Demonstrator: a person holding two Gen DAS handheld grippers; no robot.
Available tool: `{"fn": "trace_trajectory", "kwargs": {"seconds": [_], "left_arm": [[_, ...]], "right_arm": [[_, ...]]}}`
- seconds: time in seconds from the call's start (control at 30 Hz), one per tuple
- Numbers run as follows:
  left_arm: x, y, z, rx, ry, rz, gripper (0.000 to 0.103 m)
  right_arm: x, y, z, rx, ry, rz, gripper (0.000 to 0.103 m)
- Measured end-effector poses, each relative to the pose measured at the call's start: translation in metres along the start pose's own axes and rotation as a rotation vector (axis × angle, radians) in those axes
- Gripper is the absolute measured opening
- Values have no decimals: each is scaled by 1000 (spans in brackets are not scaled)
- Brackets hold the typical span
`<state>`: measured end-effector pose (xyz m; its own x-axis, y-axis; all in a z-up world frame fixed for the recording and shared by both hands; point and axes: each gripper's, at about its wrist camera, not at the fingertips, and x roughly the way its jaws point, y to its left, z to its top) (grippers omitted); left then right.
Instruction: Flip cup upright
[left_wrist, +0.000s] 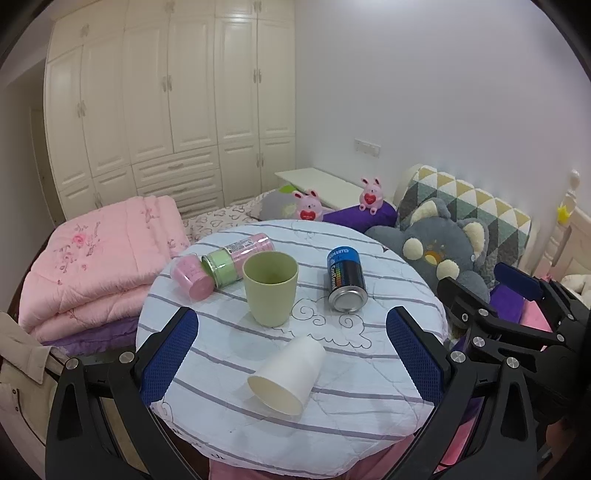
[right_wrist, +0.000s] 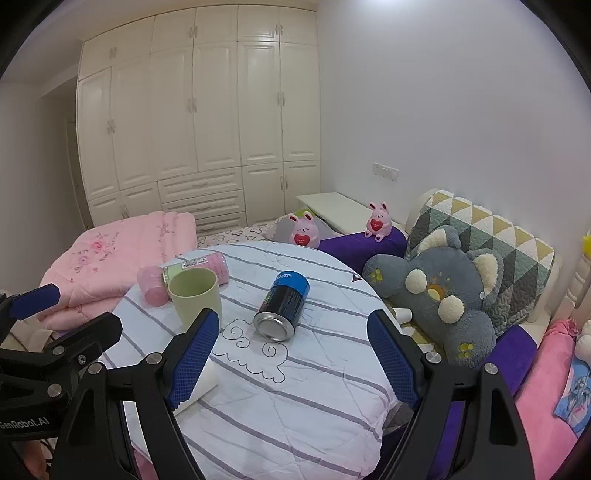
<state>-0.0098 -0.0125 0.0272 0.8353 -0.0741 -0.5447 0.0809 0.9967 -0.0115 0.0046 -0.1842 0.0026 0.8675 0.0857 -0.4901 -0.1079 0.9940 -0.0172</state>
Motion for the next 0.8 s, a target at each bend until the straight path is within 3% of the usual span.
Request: {"fn": "trace_trajectory", "kwargs": {"seconds": [0.57,0.8], "left_arm": [[-14,-3,7,34,-153,-13,103],[-12,-1,8,30,-167,-22,103]], "right_arm": [[-11,4,6,4,-113,-34,84],[-6,5,6,7,-115,-42,84]]}}
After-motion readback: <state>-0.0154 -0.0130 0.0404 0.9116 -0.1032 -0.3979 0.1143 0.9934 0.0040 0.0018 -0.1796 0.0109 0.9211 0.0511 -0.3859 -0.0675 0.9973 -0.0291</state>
